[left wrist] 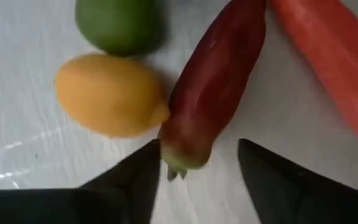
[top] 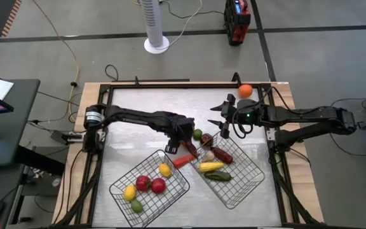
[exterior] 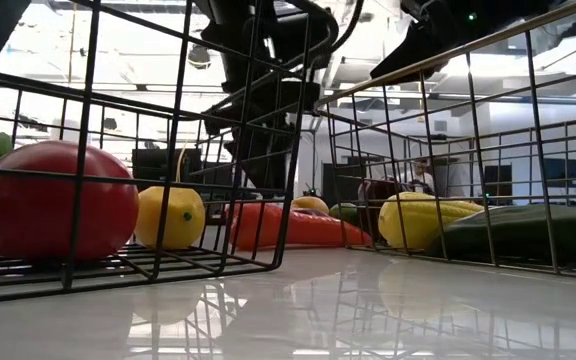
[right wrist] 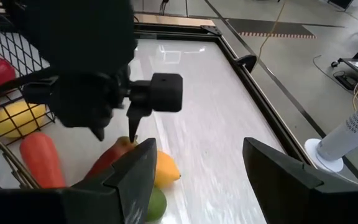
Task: Sort produce into baskets
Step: Put the red chili pepper into the gold wire basket
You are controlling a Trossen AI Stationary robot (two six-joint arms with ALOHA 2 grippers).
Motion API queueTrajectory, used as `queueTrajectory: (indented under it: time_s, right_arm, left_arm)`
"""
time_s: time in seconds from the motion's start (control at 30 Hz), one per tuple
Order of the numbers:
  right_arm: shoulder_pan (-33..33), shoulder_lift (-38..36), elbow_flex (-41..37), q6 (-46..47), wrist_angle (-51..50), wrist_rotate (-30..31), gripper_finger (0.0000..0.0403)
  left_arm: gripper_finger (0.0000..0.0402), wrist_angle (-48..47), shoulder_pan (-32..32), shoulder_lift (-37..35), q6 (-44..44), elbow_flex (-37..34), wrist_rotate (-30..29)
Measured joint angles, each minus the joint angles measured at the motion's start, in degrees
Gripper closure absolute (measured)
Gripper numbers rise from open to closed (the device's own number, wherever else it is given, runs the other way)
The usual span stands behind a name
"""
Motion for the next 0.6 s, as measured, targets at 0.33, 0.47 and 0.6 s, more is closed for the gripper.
queueTrajectory:
  time_s: [0.33,0.47,0.6]
  right_arm:
    - [0.0,0.0,0.0,0.0,0.0,0.0,0.0135]
    - [0.0,0.0,0.0,0.0,-0.1,0.0,0.0135]
    - [0.1,0.0,0.0,0.0,-0.2,0.0,0.0135]
  left_arm:
    - [0.0103,3.4,-0.4,0.3,1.7,0.0,1.0]
    - [0.011,3.2,0.3,2.2,2.2,-0.1,1.8]
    - [0.0126,1.8,0.5,4.4,3.4,0.0,1.8]
